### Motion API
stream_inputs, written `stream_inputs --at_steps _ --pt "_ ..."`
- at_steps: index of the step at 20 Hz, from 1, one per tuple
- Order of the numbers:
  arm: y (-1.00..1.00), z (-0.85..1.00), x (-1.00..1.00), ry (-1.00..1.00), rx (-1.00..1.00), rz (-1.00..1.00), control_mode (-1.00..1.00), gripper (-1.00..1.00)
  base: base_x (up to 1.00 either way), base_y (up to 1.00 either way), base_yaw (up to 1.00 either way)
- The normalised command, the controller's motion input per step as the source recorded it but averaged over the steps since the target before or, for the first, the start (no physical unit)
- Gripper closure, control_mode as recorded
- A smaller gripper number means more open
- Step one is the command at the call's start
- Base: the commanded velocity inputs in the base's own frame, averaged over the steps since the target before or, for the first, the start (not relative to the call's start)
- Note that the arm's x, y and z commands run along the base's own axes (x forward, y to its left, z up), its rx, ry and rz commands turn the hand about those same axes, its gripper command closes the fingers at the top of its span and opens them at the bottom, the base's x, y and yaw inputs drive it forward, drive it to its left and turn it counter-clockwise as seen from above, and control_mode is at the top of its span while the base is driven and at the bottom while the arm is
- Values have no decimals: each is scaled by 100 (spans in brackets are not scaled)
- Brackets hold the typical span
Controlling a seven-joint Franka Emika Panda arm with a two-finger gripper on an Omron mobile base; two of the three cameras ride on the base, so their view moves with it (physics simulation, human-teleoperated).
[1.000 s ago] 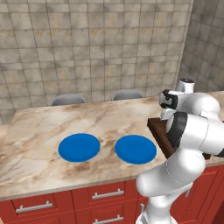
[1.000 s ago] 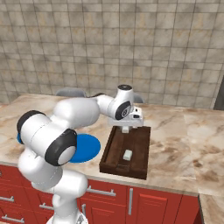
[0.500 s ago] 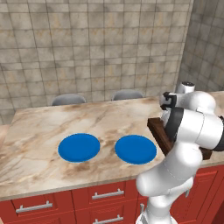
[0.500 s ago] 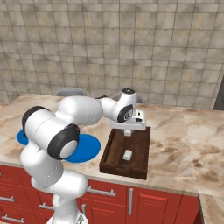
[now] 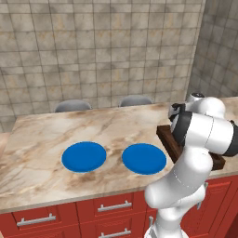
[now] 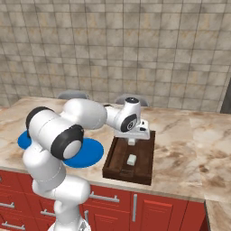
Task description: Move the dessert items from the plates to the tray.
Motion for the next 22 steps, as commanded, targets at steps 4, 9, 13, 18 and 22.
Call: stream_inputs --at_steps 4,9,13,18,22 --pt "0 -18 0 0 0 -2 -100 100 0 0 0" --pt "0 -7 0 0 0 -1 -100 100 0 0 0" --pt "0 -3 0 0 0 0 -100 -100 0 0 0" --pt "0 -1 0 0 0 0 -100 -100 0 0 0" --pt "0 0 0 0 0 0 -100 -100 0 0 0"
